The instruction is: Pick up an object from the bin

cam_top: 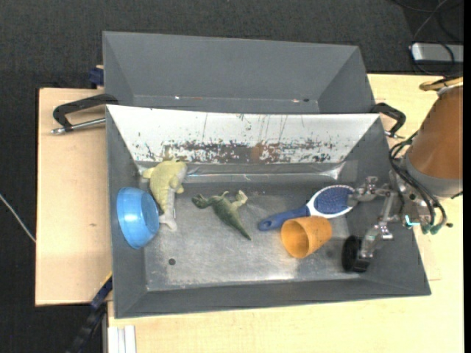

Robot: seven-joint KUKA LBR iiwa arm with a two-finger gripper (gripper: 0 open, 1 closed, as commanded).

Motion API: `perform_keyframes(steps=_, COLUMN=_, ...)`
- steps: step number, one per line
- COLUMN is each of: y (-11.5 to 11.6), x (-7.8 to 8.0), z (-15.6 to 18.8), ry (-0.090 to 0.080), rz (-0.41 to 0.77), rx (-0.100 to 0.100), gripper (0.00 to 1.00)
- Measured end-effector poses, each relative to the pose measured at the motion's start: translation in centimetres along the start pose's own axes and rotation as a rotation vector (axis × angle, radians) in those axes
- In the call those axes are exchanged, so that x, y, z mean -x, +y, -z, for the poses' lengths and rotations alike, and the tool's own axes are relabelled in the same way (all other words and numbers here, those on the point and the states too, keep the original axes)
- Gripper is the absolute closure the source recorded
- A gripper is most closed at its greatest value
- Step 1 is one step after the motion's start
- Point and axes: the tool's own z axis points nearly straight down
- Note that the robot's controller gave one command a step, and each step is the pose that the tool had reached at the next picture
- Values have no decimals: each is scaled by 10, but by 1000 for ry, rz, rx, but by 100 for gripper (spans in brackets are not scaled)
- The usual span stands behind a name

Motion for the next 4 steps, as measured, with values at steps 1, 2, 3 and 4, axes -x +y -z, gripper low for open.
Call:
perform_keyframes(steps=1, y=24, x=0, z=-85, ry=-3, rz=293, rx=0, gripper=0)
perform_keyframes(steps=2, y=24, x=0, z=-84, ry=-5, rz=293, rx=-2, gripper=100)
perform_keyframes(steps=3, y=89, x=15, z=-20, ry=-16, rz=132, rx=0, gripper=100)
perform_keyframes(steps=4, y=87, x=13, z=-21, ry=-12, rz=130, rx=-2, gripper=0)
